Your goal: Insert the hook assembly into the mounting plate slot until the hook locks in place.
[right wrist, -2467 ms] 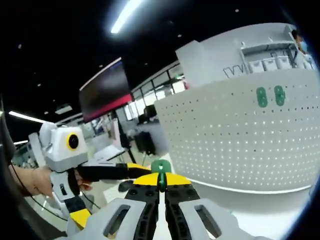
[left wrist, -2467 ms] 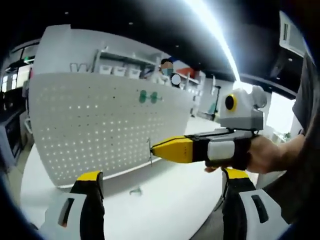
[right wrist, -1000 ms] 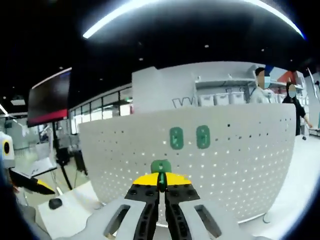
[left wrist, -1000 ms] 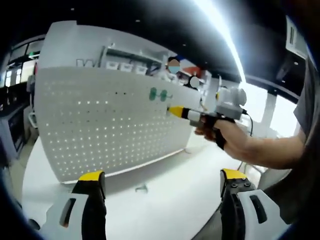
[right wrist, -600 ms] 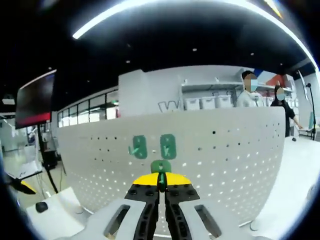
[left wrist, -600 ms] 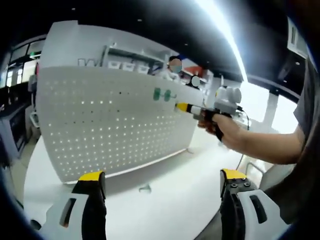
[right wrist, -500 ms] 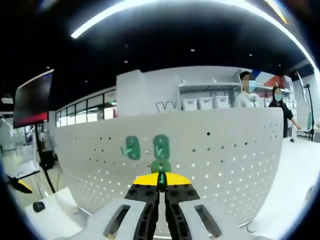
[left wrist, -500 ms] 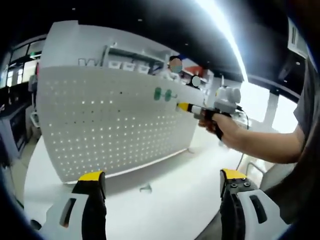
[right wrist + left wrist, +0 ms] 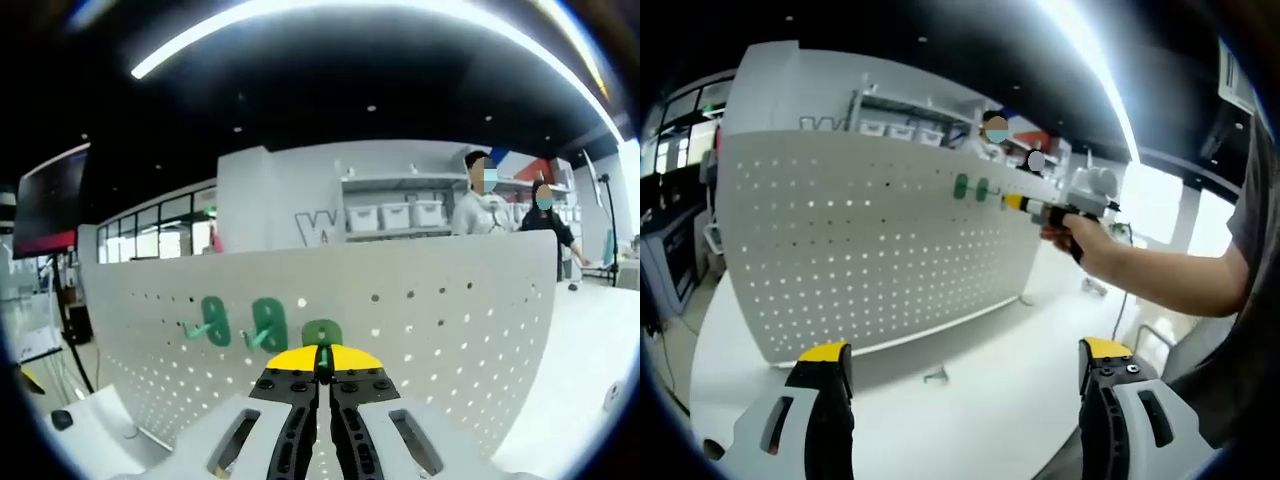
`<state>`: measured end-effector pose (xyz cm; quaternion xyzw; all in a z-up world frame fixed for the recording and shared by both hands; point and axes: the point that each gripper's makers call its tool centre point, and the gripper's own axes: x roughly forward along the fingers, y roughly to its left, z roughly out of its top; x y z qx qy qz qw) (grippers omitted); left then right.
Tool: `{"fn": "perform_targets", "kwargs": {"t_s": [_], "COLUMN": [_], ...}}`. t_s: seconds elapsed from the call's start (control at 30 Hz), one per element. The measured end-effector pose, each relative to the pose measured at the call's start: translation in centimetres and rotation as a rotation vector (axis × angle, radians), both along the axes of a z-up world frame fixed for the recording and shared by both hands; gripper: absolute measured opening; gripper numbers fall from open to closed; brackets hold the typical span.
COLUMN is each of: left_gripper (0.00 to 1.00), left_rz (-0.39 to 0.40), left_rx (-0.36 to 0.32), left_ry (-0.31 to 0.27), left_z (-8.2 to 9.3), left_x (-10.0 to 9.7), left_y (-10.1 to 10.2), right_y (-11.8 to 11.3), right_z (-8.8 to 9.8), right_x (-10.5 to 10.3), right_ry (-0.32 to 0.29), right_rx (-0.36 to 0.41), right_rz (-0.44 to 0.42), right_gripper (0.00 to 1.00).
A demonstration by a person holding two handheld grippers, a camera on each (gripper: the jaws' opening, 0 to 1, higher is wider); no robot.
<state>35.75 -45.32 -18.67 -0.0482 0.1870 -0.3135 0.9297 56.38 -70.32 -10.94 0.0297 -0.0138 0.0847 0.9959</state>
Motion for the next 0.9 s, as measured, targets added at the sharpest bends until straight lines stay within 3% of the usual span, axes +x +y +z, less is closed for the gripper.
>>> {"fn": "perform_targets", "kwargs": {"t_s": [0.43,0.9], "left_gripper": [0.95,0.94], "left_rz": [0.008,0.028], "left_rx": [0.005,0.016], "left_ry": [0.000,0.011], "left_z": [0.1,-0.4], "left_x": [0.5,0.4], "left_y": [0.3,1.3], "right_y": [-0.2,-0.2], "right_z": [2.2,2.0], "right_x": [1.0,1.3], "right_ry": [-0.052,-0.059], "right_rx": [-0.015,-0.028], "right_rz": [-0.006,-0.004], "right_gripper": [0.00,0.00]}}
